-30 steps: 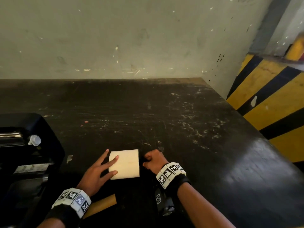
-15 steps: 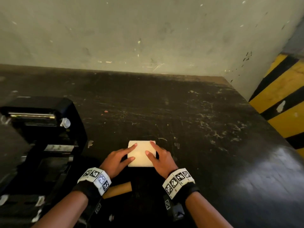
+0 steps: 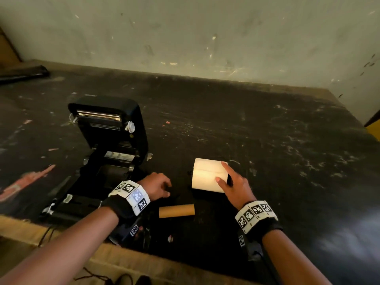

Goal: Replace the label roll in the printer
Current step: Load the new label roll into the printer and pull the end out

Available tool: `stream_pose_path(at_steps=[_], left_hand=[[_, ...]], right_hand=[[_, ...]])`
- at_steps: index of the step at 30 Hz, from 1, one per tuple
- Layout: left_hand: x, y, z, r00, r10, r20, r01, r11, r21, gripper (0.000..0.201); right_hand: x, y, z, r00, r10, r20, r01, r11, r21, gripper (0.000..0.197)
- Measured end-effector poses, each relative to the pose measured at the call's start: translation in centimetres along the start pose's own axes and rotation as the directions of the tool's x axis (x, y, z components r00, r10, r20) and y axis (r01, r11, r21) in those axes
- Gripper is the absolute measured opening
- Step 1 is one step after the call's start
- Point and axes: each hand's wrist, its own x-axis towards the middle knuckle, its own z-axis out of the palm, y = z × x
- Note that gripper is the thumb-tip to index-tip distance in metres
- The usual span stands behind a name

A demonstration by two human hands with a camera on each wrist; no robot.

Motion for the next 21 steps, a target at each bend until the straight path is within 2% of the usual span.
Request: stream_pose_path(at_steps=[6,9,14,18,21], left_hand=[[-0.2,0.2,2.2,0.996,-0.092,-0.004,0.09,0.96,0.264,0.05],[0.3,-0.3,2.7,0.993,-0.115,-0.012,0.114,0.955,0.272,0.048],[0.9,-1.4,2.7,0.986,-0.169,-0.002,0.168,0.985,0.048,0.048],[1.7,-2.0,2.4,0.98,-0.168,-0.108,0.16,0.984,-0.082,0.029],[2.2,-1.4,1.7,0.97,-0.17,-0.174,0.117,0.954,-0.277,0.022]], right_hand=[[0.1,0.4,0.4,1.0,0.003,-0.011,-0.003,1.0,-0.005,0.06],[0.0,0.4,0.3,1.0,0.004,-0.013,-0.004,1.0,-0.001,0.06],[0.0,0.4,0.2,1.0,0.013,0.009,-0.013,1.0,0.007,0.061],[0.1,0.0,-0.2,0.999,0.03,0.029,-0.031,1.0,0.006,0.061],[0.0,-0.1,-0.4,0.999,0.018,0.033,-0.019,1.0,0.009,0.06]])
